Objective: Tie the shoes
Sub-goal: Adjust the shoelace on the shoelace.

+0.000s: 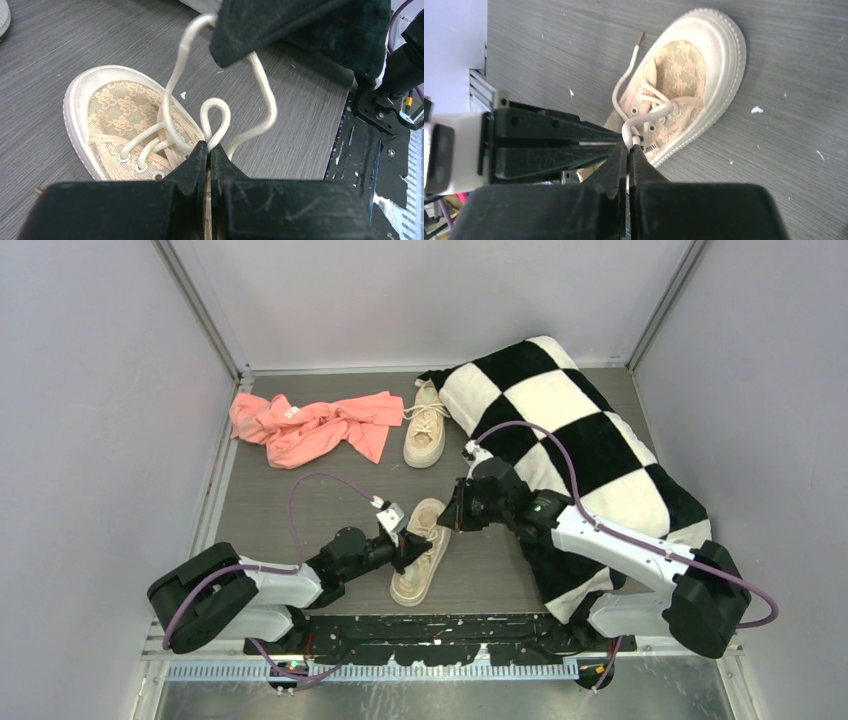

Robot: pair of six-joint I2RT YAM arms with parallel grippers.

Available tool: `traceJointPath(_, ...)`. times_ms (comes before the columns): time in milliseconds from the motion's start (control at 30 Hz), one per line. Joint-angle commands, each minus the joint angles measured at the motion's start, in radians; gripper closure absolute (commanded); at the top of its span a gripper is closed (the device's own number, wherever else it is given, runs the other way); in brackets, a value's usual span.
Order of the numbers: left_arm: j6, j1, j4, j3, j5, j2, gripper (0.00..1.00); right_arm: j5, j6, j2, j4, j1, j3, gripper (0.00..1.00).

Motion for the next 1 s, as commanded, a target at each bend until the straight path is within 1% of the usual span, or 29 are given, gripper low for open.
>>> traceJointPath(0, 0.007, -0.002, 0.062, -0.004, 0.014, -0.001, 1.0, 0.039, -0.007, 0.039, 0.048, -0.002, 0.092, 0.99)
traceJointPath(333, 0.006, -0.002, 0.05, 0.005, 0.04, -0.003, 1.0, -0.045, -0.018, 0.161, 0.09, 0.002, 0.158, 0.99)
traceJointPath(667, 0.011, -0.002, 0.05, 0.009, 0.061, 0.005, 1.0, -0.104, -0.003, 0.21, 0.136, 0.004, 0.203, 0.99)
traceJointPath(967, 0.011, -0.002, 0.05, 0.008, 0.063, 0.0, 1.0, -0.123, -0.004, 0.244, 0.146, 0.004, 0.232, 0.99)
